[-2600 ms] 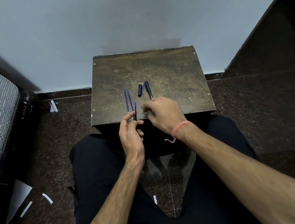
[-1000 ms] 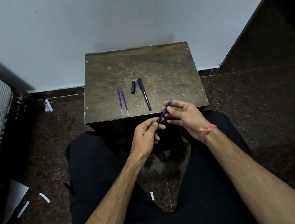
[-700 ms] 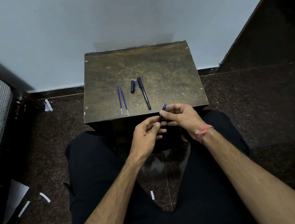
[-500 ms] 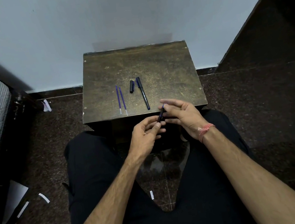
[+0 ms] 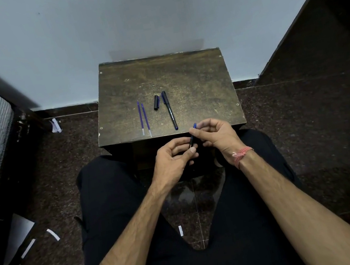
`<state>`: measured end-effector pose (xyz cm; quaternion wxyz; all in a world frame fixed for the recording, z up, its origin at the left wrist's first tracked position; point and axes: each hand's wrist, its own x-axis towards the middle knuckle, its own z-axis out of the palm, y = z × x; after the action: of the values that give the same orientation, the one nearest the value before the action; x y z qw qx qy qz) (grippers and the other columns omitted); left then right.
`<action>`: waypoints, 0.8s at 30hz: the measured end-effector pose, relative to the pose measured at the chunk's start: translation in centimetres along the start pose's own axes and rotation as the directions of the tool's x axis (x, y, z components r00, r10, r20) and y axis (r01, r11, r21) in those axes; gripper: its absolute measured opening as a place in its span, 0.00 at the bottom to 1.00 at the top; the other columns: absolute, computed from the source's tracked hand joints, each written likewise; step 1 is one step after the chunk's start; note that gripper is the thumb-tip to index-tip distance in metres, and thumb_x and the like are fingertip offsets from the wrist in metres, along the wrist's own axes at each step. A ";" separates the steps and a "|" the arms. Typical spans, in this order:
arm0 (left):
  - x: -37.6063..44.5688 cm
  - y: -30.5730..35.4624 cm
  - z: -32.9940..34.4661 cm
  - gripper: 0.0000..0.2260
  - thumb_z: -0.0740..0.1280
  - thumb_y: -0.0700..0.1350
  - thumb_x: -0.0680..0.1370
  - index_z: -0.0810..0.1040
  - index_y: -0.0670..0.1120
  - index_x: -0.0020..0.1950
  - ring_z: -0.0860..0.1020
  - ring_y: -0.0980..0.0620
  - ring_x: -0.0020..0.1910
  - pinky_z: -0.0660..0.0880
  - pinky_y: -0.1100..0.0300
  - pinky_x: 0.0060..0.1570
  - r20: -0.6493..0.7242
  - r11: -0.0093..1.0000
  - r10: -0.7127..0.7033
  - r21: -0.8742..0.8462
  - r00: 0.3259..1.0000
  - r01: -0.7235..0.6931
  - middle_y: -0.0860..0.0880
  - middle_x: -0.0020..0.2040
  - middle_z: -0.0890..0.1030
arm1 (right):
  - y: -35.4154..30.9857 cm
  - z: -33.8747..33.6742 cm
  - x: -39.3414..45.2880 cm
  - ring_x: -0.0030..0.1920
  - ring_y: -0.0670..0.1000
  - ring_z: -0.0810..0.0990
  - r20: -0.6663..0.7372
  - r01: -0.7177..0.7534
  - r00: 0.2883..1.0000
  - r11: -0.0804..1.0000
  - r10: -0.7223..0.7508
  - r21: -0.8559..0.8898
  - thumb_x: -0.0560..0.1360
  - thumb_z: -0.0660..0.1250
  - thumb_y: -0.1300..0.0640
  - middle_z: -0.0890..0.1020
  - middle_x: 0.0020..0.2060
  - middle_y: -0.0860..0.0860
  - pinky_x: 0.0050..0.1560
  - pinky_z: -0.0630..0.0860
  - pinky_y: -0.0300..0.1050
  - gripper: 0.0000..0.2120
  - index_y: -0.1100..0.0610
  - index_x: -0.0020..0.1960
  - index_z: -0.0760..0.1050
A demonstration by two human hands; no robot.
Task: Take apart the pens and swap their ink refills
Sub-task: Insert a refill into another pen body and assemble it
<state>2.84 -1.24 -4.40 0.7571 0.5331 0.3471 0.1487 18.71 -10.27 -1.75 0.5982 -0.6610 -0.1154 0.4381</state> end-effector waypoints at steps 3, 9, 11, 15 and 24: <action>0.2 0.0 0.0 0.10 0.76 0.36 0.83 0.85 0.48 0.60 0.91 0.52 0.45 0.86 0.61 0.44 -0.009 1.000 0.000 -0.005 1.000 0.000 0.49 0.50 0.92 | 0.0 -0.1 0.0 0.42 0.44 0.82 0.081 -0.028 0.996 0.999 0.024 0.043 0.80 0.76 0.54 0.90 0.52 0.51 0.40 0.78 0.35 0.09 0.55 0.59 0.86; 0.2 -0.1 0.0 0.10 0.77 0.38 0.82 0.86 0.50 0.60 0.92 0.51 0.47 0.87 0.60 0.45 0.001 1.000 0.004 -0.003 1.000 -0.004 0.47 0.53 0.92 | -0.1 0.1 -0.1 0.40 0.45 0.81 0.005 -0.027 1.000 0.999 0.027 0.035 0.77 0.80 0.57 0.87 0.45 0.53 0.39 0.76 0.37 0.07 0.55 0.52 0.84; 0.3 -0.1 -0.1 0.10 0.77 0.37 0.82 0.85 0.49 0.61 0.92 0.50 0.47 0.87 0.60 0.45 -0.002 1.000 0.005 -0.007 1.000 -0.005 0.47 0.53 0.92 | -0.2 0.0 0.0 0.40 0.44 0.81 0.053 -0.038 0.998 0.998 0.035 0.058 0.80 0.76 0.53 0.88 0.51 0.53 0.40 0.75 0.37 0.09 0.56 0.58 0.85; 0.3 -0.1 -0.1 0.10 0.76 0.37 0.82 0.85 0.48 0.61 0.91 0.51 0.47 0.86 0.60 0.45 -0.008 1.000 0.002 -0.007 1.000 -0.002 0.47 0.53 0.92 | 0.2 -0.1 0.1 0.38 0.42 0.82 0.083 -0.003 0.997 1.000 0.001 0.025 0.80 0.76 0.58 0.90 0.49 0.52 0.37 0.76 0.33 0.06 0.56 0.57 0.86; 0.4 -0.1 -0.1 0.09 0.76 0.37 0.83 0.86 0.50 0.60 0.91 0.52 0.46 0.86 0.60 0.45 -0.021 1.000 0.005 -0.019 1.000 -0.006 0.47 0.53 0.92 | 0.5 -0.3 0.5 0.39 0.42 0.82 0.106 -0.015 0.994 0.998 0.009 0.056 0.82 0.73 0.54 0.90 0.56 0.53 0.39 0.77 0.34 0.10 0.55 0.61 0.86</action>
<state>3.04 -0.98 -4.61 0.7580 0.5253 0.3523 0.1597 19.05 -10.28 -2.40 0.6072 -0.6203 -0.1305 0.4791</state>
